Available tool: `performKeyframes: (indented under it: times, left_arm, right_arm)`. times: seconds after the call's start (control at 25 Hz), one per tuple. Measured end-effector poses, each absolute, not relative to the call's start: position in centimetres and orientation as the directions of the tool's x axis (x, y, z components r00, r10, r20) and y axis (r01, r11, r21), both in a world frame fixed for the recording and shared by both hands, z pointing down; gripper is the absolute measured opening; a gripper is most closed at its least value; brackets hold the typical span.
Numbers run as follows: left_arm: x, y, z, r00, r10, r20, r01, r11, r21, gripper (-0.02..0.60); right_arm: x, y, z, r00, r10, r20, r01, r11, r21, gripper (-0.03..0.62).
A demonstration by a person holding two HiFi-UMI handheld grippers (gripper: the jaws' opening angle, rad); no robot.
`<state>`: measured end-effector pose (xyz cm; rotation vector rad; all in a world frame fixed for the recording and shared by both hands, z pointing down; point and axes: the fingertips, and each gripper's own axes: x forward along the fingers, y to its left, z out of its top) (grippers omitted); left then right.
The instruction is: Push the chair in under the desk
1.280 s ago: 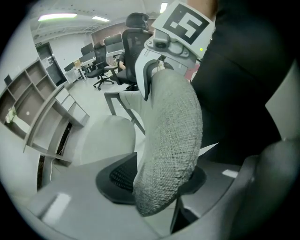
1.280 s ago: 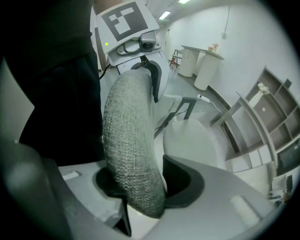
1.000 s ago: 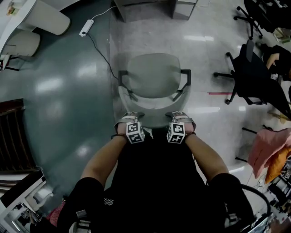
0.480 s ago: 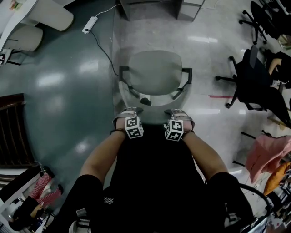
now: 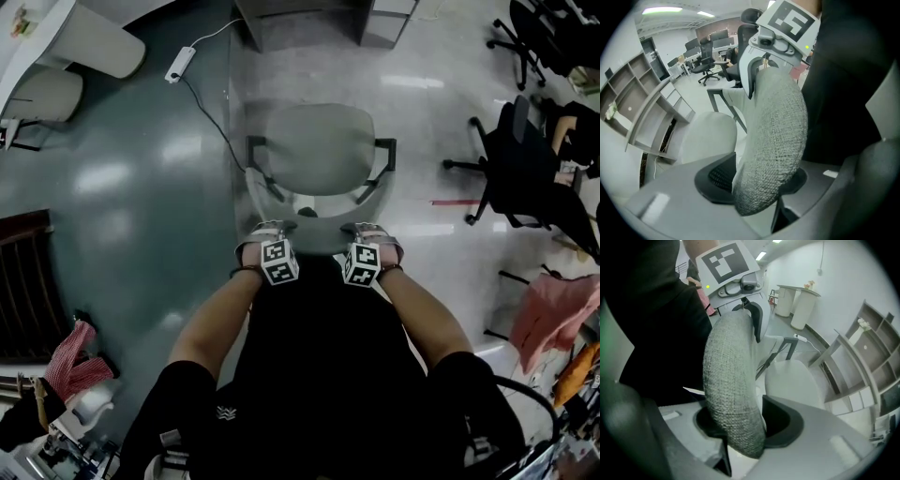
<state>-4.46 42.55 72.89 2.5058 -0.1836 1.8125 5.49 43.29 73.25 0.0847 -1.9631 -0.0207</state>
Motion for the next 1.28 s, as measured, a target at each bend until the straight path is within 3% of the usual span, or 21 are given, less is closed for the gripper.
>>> performKeyframes:
  times: [1.28]
  left_arm:
    - [-6.8,25.3,72.7,0.34,-0.052,0.939,-0.082,-0.996,-0.025,0.207]
  right_arm:
    - [3.2,26.2,73.3,-0.324,-0.058,0.944,-0.089,0.996,0.03,0.166]
